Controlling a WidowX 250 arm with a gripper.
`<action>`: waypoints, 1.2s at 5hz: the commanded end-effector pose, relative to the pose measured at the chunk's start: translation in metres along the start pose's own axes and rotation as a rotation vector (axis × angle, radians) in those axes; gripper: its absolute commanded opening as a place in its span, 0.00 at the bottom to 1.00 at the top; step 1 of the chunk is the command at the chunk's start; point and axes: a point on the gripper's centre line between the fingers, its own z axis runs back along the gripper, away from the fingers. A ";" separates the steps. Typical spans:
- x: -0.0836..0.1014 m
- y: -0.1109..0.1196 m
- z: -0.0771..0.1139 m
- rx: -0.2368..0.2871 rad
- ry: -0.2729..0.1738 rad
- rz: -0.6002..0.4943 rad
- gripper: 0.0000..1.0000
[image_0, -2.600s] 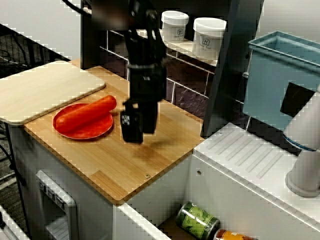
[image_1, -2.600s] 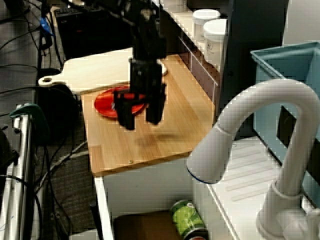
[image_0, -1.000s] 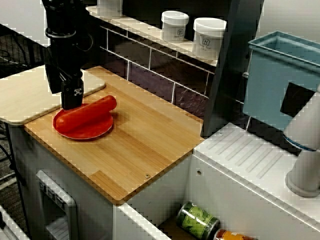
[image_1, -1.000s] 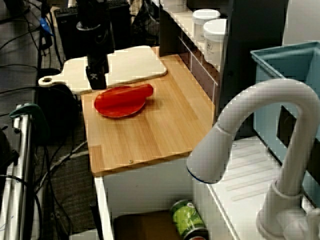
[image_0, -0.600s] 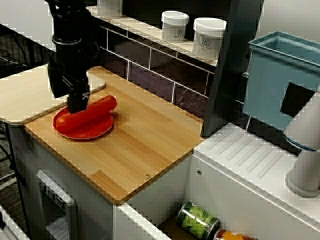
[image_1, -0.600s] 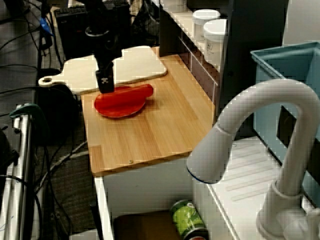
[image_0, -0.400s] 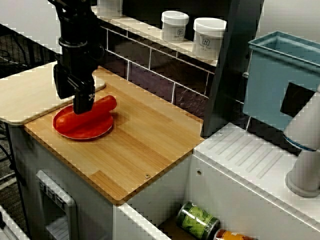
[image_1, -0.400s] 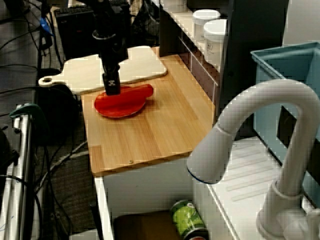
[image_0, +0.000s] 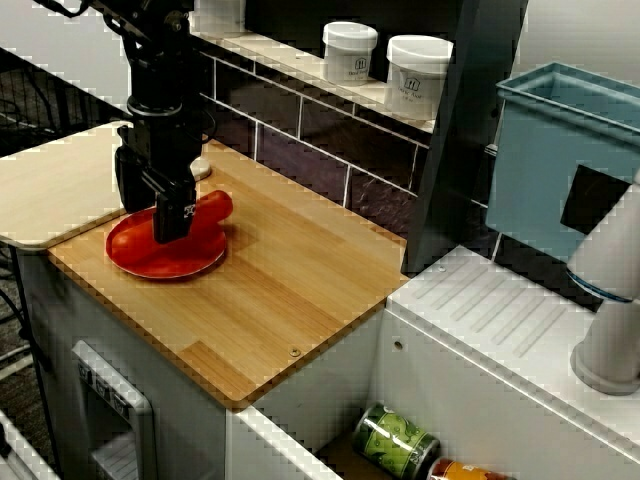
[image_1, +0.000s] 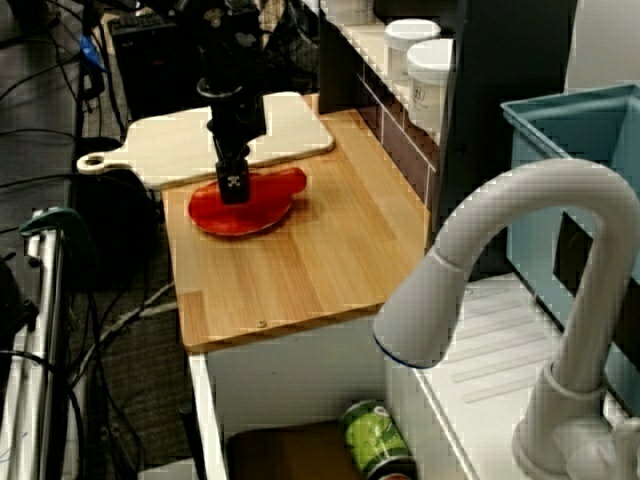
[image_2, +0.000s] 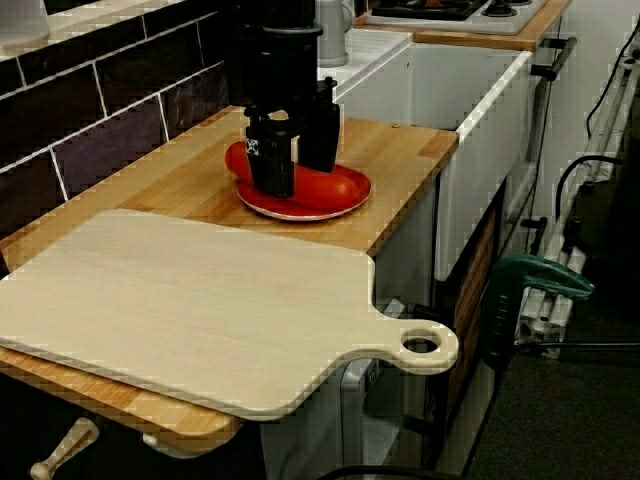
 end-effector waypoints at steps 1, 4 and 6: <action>-0.016 -0.014 0.005 0.002 -0.034 -0.029 1.00; -0.018 -0.003 0.012 -0.036 -0.041 -0.007 0.00; -0.019 0.001 0.032 -0.056 -0.065 0.020 0.00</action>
